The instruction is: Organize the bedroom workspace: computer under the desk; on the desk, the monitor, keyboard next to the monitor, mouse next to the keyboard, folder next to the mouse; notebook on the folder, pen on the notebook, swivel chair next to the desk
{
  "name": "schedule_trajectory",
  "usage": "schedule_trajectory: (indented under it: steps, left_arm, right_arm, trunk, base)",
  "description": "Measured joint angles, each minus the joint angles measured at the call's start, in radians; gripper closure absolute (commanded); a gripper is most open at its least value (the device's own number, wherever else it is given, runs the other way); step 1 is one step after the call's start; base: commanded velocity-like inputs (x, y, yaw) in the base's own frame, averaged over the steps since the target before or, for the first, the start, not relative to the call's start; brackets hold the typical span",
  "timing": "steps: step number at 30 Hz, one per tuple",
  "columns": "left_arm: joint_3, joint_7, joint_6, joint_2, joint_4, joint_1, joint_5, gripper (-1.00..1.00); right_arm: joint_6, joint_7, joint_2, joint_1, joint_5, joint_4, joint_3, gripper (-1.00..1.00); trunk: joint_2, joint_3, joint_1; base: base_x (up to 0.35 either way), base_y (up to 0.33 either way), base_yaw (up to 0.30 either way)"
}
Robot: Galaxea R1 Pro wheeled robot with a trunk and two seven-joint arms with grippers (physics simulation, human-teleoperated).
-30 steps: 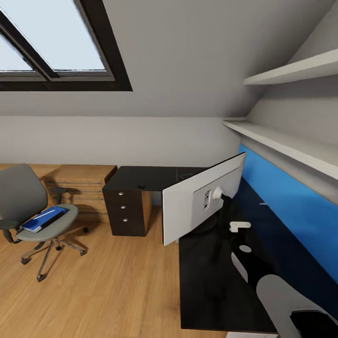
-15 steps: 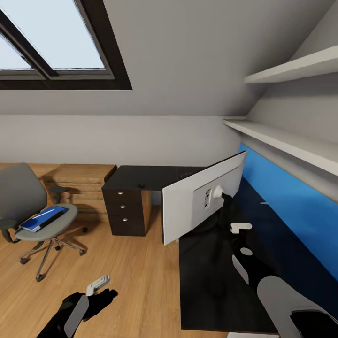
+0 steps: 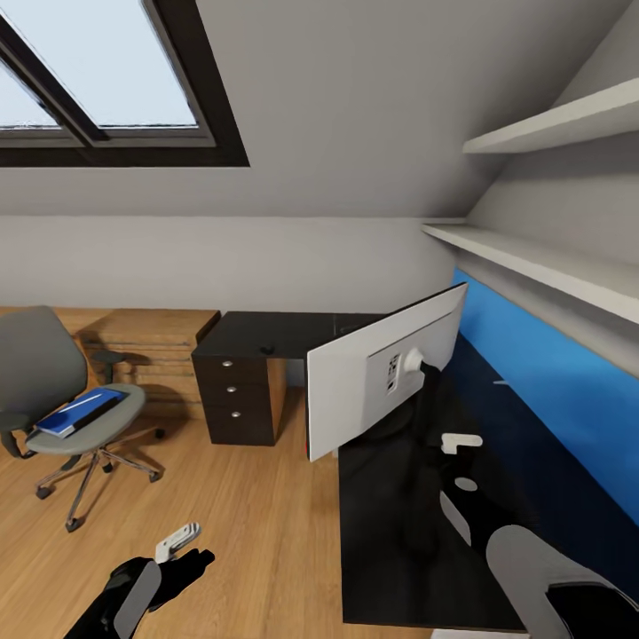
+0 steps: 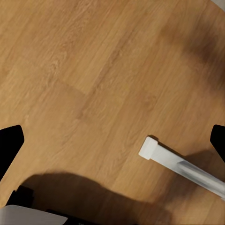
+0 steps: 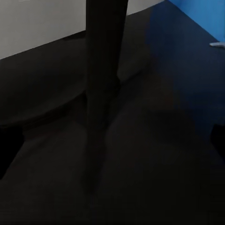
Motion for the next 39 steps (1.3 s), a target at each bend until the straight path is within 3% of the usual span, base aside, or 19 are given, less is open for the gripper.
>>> schedule_trajectory:
  steps: [15, 17, 20, 39]
  left_arm:
    - [0.004, -0.003, -0.001, 0.000, -0.001, 0.000, 0.001, -1.00]
    - [0.005, -0.002, -0.001, 0.000, -0.001, 0.000, 0.001, -1.00]
    - [0.003, -0.002, -0.002, -0.001, -0.001, 0.000, 0.001, -1.00]
    - [0.002, 0.001, -0.002, -0.001, -0.001, 0.000, 0.001, -1.00]
  right_arm:
    - [0.068, -0.006, -0.027, -0.080, -0.001, 0.055, 0.000, -1.00]
    - [0.136, -0.008, -0.024, -0.083, -0.002, 0.058, 0.000, -1.00]
    - [0.168, -0.008, -0.024, -0.084, -0.005, 0.055, -0.002, -1.00]
    - [0.083, -0.006, -0.020, -0.085, -0.001, 0.052, -0.001, -1.00]
  trunk:
    - [-0.105, -0.047, 0.058]
    - [-0.119, -0.053, 0.065]
    - [-0.140, -0.063, 0.077]
    - [-0.273, -0.123, 0.150]
  base:
    - [0.000, 0.000, 0.000]
    - [0.000, 0.000, 0.000]
    - [0.000, 0.000, 0.000]
    - [0.000, 0.000, 0.000]
